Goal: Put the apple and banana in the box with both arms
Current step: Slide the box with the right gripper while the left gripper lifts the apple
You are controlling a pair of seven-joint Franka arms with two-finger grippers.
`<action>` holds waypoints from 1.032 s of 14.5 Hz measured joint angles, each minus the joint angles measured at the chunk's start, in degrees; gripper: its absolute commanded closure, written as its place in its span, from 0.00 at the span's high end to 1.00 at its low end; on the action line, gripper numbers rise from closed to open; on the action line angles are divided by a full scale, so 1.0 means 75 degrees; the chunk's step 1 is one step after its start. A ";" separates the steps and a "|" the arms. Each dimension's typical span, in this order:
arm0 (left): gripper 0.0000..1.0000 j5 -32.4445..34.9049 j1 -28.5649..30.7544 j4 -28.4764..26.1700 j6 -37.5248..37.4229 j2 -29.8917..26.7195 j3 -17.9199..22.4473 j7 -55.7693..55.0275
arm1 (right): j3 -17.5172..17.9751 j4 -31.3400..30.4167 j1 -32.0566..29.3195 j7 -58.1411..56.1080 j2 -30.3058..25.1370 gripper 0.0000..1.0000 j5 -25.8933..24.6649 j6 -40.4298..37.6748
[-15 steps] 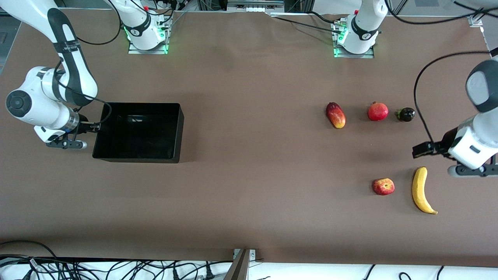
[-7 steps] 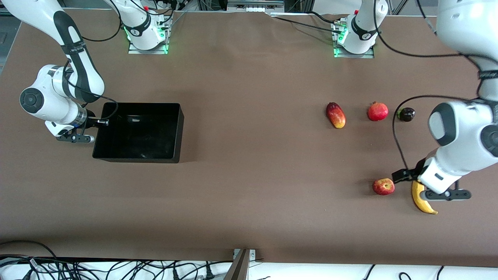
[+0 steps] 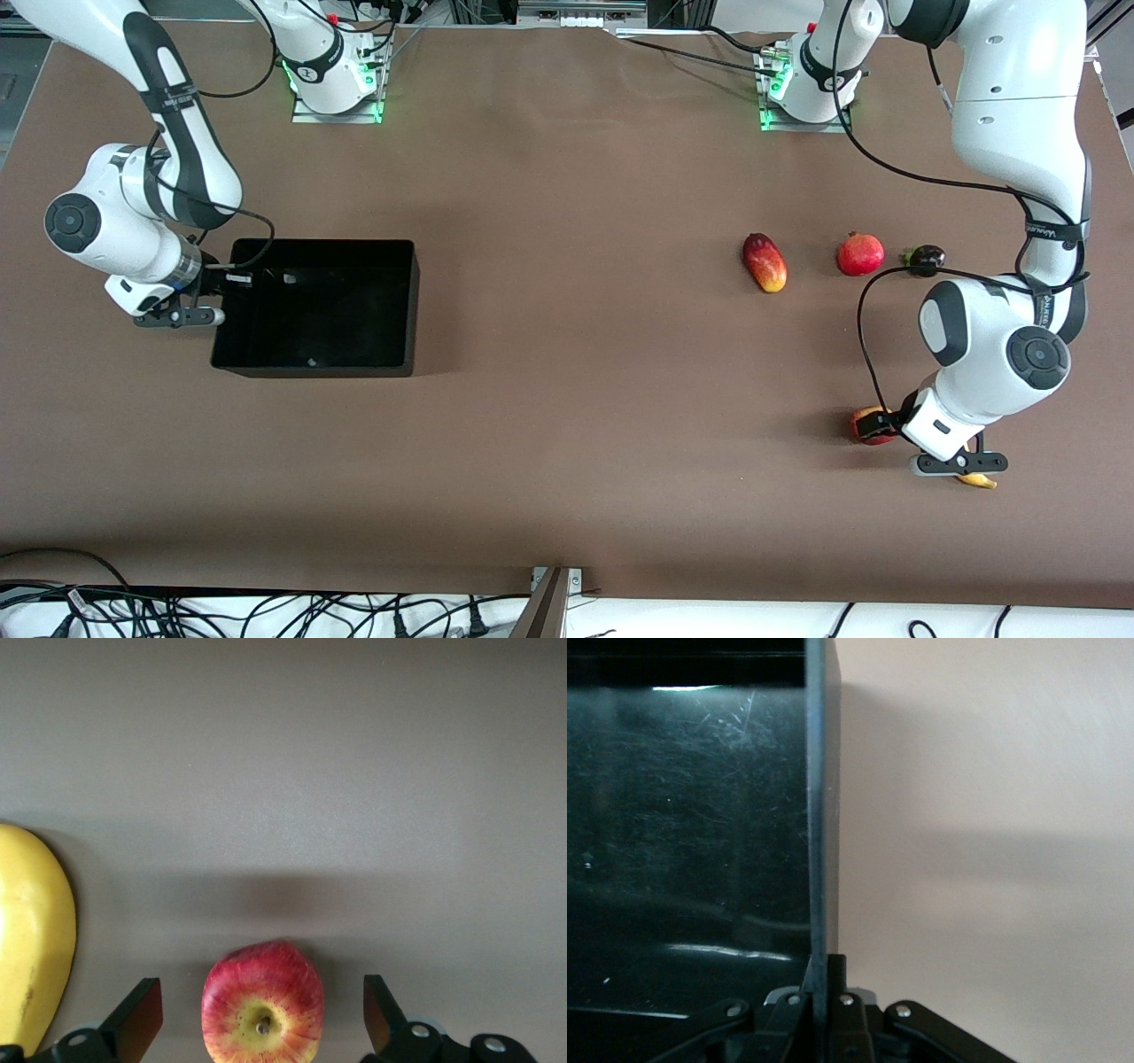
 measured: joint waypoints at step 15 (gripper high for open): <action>0.91 0.0000 0.0065 -0.0030 0.0891 0.0823 -0.0111 -0.0091 | 0.0904 0.2686 0.4292 0.4921 0.1181 0.00 0.0826 -0.0971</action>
